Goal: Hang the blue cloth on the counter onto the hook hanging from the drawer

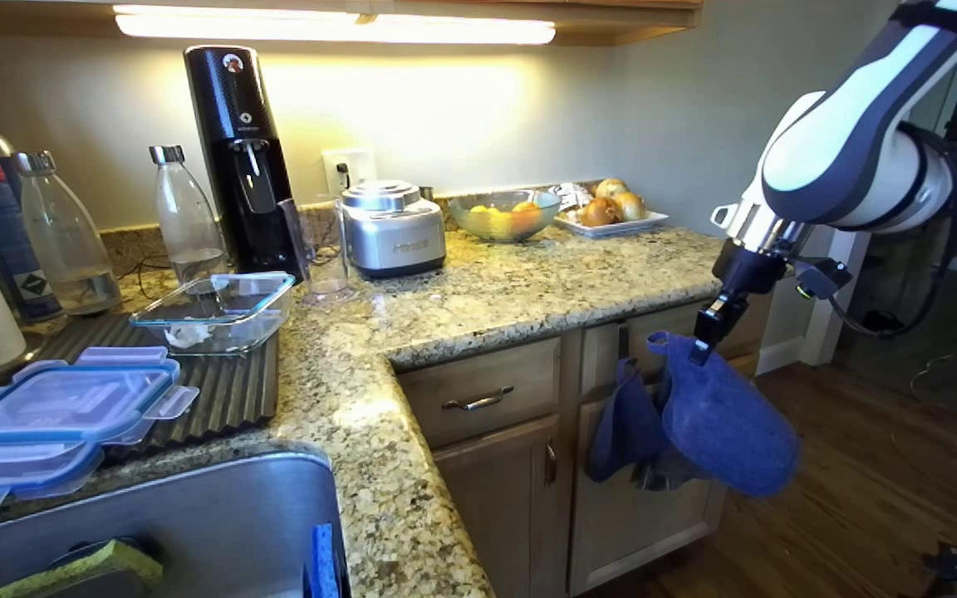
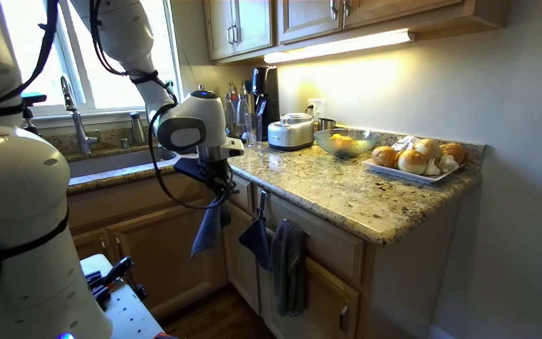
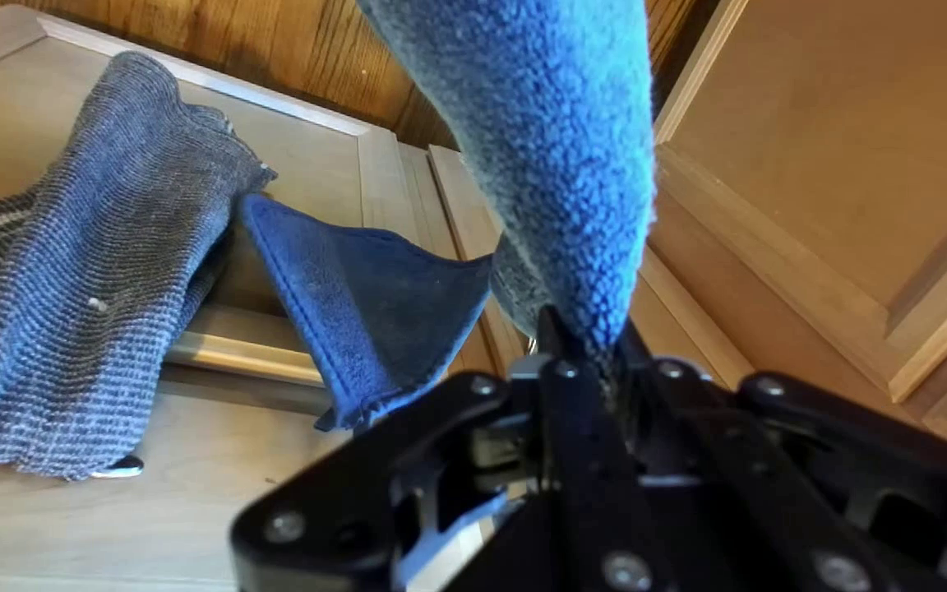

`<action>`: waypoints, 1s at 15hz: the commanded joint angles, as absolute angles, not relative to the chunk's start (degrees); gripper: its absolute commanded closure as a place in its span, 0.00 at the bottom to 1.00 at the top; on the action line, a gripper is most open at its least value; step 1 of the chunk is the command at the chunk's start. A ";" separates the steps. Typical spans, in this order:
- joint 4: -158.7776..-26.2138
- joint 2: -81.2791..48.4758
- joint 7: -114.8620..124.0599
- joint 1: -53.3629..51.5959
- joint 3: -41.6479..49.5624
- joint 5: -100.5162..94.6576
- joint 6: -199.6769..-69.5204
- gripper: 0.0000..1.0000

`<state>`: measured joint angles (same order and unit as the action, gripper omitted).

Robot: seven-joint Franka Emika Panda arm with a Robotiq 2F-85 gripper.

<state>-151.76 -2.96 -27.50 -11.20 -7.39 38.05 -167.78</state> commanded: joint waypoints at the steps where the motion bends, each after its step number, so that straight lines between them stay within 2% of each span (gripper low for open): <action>1: -149.12 -6.85 -36.28 -10.03 -8.15 46.11 -170.31 0.96; 6: -144.54 -12.65 -44.60 -8.42 -8.16 51.96 -172.24 0.96; 15: -136.00 -23.34 -48.00 -5.38 -7.77 51.03 -172.29 0.96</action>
